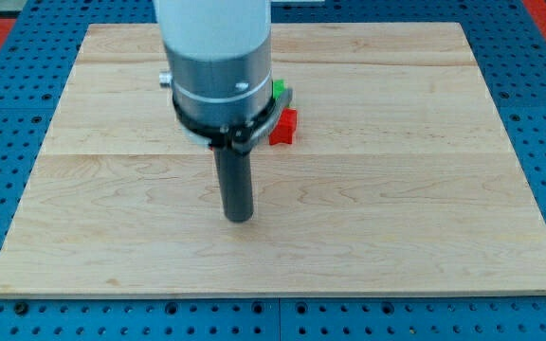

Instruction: Move arm near red circle

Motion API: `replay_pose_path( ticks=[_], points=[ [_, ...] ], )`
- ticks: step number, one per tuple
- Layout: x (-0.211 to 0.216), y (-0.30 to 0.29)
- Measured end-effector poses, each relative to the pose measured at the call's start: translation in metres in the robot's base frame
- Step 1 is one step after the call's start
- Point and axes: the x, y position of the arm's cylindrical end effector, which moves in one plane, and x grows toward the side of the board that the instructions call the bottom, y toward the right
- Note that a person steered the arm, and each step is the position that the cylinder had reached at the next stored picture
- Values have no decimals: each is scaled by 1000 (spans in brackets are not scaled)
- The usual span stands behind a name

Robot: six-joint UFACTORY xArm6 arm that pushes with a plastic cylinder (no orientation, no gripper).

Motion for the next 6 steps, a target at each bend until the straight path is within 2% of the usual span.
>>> replay_pose_path(
  ticks=[1,2,5,6],
  points=[
    [10,-36],
    [7,-37],
    [-55,-28],
    [-65,-53]
  ],
)
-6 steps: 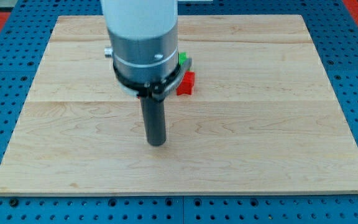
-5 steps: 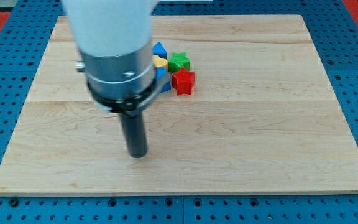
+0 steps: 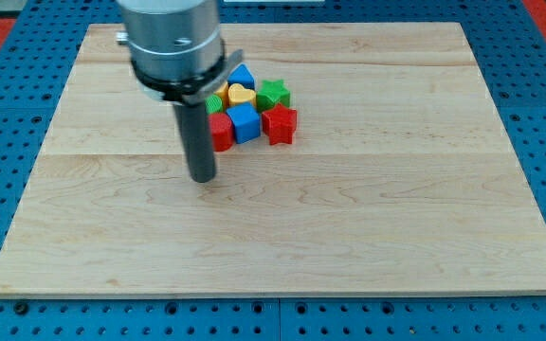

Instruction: Move arm near red circle

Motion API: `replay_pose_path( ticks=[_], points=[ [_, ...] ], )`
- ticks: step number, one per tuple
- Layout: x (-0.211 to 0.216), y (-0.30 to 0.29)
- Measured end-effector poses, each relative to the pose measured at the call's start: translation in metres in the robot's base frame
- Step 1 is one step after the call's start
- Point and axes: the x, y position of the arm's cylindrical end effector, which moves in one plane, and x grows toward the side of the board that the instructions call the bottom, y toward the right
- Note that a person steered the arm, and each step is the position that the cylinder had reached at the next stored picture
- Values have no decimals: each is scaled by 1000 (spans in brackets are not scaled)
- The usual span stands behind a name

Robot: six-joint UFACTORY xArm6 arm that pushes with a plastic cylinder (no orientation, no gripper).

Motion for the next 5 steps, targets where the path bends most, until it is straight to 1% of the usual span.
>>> replay_pose_path(
  ticks=[1,2,3,5],
  points=[
    [6,-39],
    [-23,-51],
    [-37,-55],
    [-41,-20]
  ],
)
